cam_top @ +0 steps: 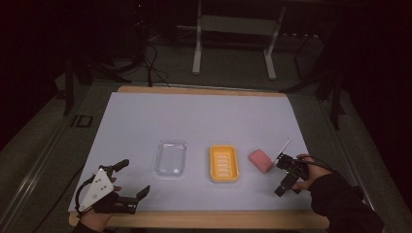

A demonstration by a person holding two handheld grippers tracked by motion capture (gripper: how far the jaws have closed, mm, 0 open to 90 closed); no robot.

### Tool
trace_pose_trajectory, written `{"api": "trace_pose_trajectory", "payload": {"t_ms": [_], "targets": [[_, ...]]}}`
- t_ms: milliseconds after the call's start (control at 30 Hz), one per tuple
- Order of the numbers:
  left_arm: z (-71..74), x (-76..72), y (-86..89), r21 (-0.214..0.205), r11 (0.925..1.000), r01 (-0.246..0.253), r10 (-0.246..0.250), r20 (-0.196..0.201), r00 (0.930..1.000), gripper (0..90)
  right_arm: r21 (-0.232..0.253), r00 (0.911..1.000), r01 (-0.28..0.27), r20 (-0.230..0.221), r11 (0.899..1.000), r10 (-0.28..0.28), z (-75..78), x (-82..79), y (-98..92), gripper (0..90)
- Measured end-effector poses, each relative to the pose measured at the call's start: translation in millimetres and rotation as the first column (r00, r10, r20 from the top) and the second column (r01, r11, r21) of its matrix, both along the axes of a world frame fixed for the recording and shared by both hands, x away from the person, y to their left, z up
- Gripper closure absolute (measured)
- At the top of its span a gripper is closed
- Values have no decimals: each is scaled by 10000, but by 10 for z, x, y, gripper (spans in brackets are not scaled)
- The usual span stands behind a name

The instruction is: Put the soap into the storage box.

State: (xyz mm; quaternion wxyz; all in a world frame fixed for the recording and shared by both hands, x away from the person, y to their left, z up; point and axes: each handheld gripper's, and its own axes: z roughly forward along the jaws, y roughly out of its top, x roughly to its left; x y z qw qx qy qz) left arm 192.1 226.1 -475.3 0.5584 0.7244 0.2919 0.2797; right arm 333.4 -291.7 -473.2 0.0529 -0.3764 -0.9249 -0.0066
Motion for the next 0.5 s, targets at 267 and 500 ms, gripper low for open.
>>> {"api": "trace_pose_trajectory", "payload": {"t_ms": [267,500], "targets": [[-1,1,0,6,10000,30,-30,-13,10000,2,145,9995,-107,296,9998,102,-20,110,80,107],[-1,3,0,13,10000,34,-34,-17,10000,2,-13,9979,-352,547,9994,352,-14,210,116,107]]}}
